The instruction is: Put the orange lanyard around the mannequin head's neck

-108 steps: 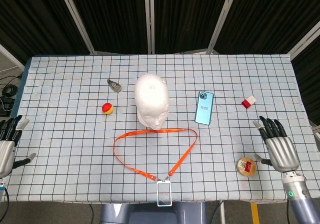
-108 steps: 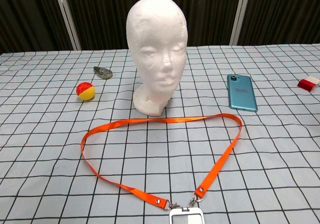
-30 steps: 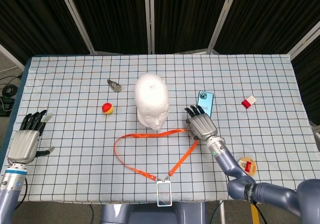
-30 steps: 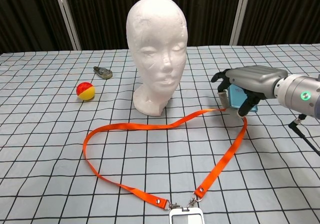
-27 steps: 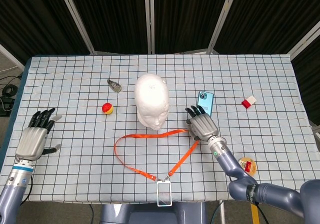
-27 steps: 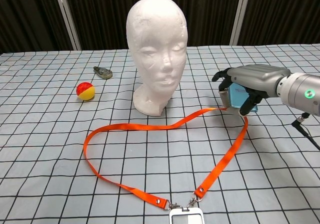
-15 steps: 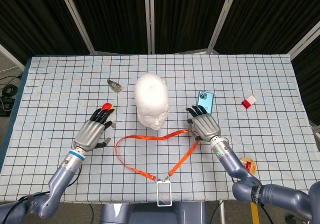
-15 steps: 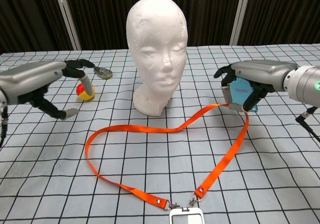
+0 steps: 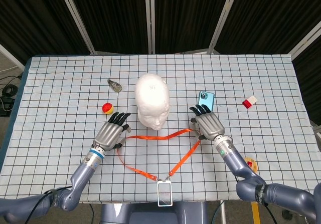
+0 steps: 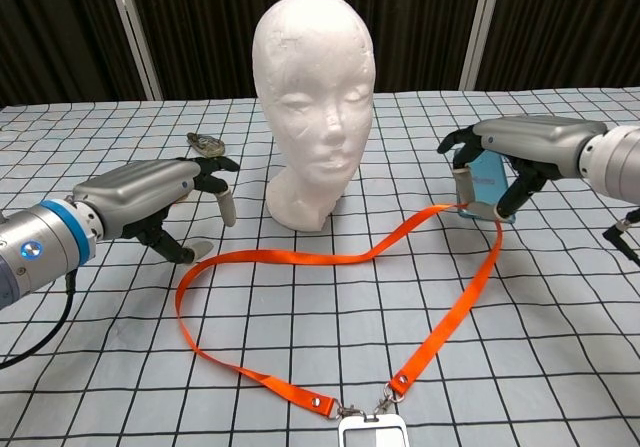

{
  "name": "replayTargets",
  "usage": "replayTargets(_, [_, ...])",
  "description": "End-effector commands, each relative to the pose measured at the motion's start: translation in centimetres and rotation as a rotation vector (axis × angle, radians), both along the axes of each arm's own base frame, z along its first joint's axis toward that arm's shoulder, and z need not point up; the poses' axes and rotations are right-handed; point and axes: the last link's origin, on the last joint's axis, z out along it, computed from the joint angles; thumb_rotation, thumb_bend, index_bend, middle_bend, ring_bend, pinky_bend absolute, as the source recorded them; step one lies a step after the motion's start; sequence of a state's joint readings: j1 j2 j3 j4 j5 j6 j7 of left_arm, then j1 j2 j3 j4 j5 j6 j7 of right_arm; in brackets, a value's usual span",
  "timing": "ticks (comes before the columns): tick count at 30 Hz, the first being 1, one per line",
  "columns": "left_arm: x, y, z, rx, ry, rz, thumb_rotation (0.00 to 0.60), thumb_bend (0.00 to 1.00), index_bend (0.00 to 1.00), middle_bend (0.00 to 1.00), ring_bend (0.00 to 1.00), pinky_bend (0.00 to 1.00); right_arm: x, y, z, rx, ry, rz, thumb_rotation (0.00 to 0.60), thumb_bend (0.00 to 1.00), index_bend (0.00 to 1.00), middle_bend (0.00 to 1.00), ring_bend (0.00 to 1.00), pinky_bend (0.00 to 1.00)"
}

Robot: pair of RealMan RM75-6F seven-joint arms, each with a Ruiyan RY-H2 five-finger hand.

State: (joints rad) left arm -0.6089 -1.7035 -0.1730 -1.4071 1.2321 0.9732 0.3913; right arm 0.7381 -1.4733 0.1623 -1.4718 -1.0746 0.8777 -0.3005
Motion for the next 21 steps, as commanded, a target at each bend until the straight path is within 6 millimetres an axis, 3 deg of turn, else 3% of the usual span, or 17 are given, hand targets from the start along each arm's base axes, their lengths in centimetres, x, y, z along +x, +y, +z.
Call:
replayTargets(1, [-0.4,0.1,-0.4,-0.004,0.01,0.015,0.6,0.43,0.41,0.0,0.0,0.0,-0.2,0.0,0.1,0.001,0.0,-0.002,0.6,0.41,0.73,0.1,0.0,0.0])
replayTargets(7, [-1.3,0.2,-1.3,-0.021,0.037,0.033,0.6,0.46,0.41,0.0,0.0,0.0,-0.3,0.0,-0.2,0.011,-0.004,-0.001,0.6,0.41,0.73,0.1,0.0,0.0])
replayTargets(21, [-0.7,0.3,-2.5,-0.033,0.031,0.034,0.6,0.46,0.42,0.0,0.0,0.0,-0.6,-0.1,-0.3,0.012,-0.003,0.002,0.6,0.41,0.73,0.1,0.0,0.0])
